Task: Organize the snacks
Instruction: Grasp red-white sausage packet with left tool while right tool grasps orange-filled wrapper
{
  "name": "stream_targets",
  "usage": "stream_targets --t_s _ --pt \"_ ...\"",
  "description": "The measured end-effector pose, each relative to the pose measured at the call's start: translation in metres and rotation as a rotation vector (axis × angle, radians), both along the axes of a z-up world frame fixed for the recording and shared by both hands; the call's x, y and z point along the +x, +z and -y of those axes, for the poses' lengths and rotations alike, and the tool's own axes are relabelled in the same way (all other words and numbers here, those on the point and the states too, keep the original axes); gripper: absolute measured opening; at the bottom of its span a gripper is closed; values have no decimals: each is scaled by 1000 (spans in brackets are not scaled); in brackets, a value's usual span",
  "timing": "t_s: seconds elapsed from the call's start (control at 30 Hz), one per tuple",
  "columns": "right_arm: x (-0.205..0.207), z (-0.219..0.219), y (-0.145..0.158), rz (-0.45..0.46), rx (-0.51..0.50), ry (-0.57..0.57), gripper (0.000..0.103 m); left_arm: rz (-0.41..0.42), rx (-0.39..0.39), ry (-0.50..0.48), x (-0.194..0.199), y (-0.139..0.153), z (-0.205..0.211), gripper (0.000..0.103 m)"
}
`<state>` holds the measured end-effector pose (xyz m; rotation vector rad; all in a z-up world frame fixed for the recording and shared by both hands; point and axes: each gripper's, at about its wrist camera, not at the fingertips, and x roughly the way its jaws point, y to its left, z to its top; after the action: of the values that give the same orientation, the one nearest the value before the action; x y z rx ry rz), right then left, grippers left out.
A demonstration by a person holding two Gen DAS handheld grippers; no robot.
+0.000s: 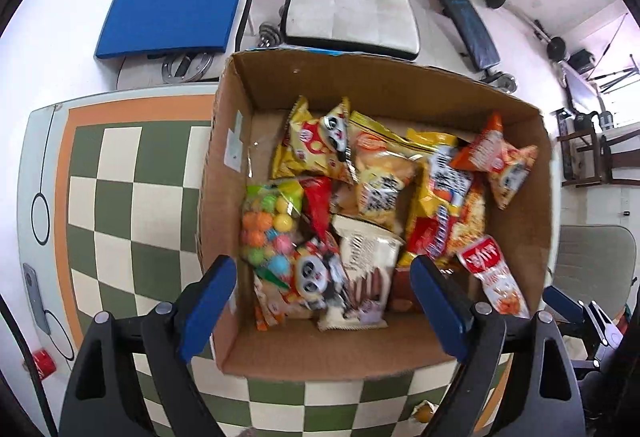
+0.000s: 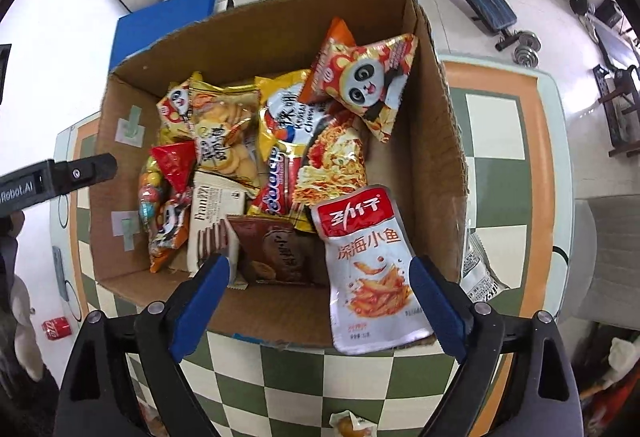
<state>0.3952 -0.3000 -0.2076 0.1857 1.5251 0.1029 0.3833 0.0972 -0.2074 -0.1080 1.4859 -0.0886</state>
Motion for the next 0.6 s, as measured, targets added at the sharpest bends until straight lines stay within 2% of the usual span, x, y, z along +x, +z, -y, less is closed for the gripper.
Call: stream_targets --t_s 0.23,0.33,0.47,0.53,0.6 --pt "-25 -8 37 87 16 23 94 131 24 -24 -49 33 16 89" --pt "-38 -6 48 116 42 7 94 214 33 -32 -74 49 23 89" --pt "-68 2 59 155 71 -31 93 275 43 -57 -104 57 31 89" --pt "-88 10 56 170 106 -41 84 304 73 -85 -123 54 39 89" --pt "-104 18 45 156 125 -61 58 302 106 -113 -137 44 48 89"
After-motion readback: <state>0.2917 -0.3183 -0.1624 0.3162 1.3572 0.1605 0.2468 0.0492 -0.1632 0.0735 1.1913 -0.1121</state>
